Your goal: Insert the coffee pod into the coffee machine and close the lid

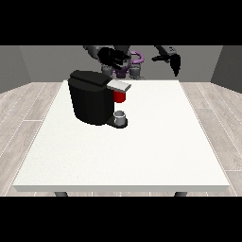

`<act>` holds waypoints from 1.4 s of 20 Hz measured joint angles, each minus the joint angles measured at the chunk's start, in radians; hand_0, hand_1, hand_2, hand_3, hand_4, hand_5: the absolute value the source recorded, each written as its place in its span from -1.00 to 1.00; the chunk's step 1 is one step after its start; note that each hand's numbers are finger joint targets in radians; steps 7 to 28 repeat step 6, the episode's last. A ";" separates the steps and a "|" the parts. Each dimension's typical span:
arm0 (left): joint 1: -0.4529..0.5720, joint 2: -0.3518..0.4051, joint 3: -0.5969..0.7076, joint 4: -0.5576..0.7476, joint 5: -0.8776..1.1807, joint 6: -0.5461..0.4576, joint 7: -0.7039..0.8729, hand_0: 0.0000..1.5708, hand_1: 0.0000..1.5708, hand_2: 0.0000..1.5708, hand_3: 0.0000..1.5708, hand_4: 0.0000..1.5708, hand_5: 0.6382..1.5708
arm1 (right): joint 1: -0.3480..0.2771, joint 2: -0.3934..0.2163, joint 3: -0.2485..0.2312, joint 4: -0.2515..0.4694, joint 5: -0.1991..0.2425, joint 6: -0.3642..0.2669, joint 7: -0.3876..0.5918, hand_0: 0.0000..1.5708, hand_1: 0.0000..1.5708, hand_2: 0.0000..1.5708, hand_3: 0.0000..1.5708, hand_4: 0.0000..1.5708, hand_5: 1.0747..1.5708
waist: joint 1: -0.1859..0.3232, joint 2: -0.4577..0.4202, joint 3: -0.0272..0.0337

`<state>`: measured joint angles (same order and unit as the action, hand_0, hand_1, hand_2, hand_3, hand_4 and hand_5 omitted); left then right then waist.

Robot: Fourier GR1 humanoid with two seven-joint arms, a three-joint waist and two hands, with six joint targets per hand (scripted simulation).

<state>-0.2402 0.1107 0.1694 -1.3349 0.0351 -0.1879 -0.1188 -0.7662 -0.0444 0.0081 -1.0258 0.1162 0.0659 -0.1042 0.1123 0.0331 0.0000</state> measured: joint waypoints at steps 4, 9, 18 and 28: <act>0.029 -0.007 0.001 0.039 -0.012 0.009 -0.046 -1.00 -1.00 -1.00 -1.00 -0.74 1.00 | 0.124 0.027 0.092 -0.070 -0.086 -0.009 -0.042 -1.00 -1.00 -1.00 -1.00 -0.64 1.00 | -0.036 -0.057 -0.0001; 0.050 -0.025 -0.002 0.046 -0.015 0.024 -0.062 -1.00 -1.00 -1.00 -1.00 -0.76 1.00 | 0.194 0.034 0.118 -0.098 -0.125 -0.016 -0.055 -1.00 -1.00 -1.00 -1.00 -0.80 1.00 | -0.059 -0.086 -0.0001; 0.050 -0.025 -0.002 0.046 -0.015 0.024 -0.062 -1.00 -1.00 -1.00 -1.00 -0.76 1.00 | 0.194 0.034 0.118 -0.098 -0.125 -0.016 -0.055 -1.00 -1.00 -1.00 -1.00 -0.80 1.00 | -0.059 -0.086 -0.0001; 0.050 -0.025 -0.002 0.046 -0.015 0.024 -0.062 -1.00 -1.00 -1.00 -1.00 -0.76 1.00 | 0.194 0.034 0.118 -0.098 -0.125 -0.016 -0.055 -1.00 -1.00 -1.00 -1.00 -0.80 1.00 | -0.059 -0.086 -0.0001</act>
